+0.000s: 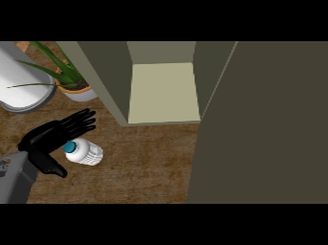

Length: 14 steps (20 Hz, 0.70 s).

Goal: Pick up the bottled water, place it into the cabinet and close the cabinet

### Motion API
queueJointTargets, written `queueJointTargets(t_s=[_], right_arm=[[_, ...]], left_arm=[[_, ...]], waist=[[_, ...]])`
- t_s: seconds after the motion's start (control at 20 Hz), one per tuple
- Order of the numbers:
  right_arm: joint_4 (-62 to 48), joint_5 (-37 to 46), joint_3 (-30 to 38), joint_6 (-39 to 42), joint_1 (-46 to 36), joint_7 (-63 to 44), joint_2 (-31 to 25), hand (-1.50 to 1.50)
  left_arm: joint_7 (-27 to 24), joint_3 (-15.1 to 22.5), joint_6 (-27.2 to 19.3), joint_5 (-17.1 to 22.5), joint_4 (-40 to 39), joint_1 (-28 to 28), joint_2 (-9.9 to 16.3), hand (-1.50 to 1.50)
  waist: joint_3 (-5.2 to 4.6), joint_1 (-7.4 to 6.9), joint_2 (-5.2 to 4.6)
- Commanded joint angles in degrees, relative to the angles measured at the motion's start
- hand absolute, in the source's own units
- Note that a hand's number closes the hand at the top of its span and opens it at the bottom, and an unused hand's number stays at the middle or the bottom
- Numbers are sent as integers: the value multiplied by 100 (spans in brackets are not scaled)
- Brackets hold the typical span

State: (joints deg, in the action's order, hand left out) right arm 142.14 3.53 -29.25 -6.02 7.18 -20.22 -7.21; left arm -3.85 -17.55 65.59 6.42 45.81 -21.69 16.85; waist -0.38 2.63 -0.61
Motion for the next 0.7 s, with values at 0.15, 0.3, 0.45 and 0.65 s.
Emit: queueJointTargets(t_s=[0.15, 0.3, 0.45, 0.65], right_arm=[[237, 213, 52, -15, -2, 64, -137, -150], [417, 330, -94, -164, -58, -194, -86, -150], [201, 127, 142, -150, -205, -126, -123, -150], [276, 300, -71, -148, -22, -28, -268, -150]], left_arm=[[-1410, 223, 274, -676, -334, 155, -130, -150], [-1672, 268, -35, -776, -513, -33, -269, -150], [-2021, 407, -98, -969, -731, -78, -225, -150], [-2492, 575, -439, -1123, -879, 37, -423, -150]], waist=[[-6, 27, -20], [-12, 61, -7], [-9, 36, -36], [-1, 23, 1]])
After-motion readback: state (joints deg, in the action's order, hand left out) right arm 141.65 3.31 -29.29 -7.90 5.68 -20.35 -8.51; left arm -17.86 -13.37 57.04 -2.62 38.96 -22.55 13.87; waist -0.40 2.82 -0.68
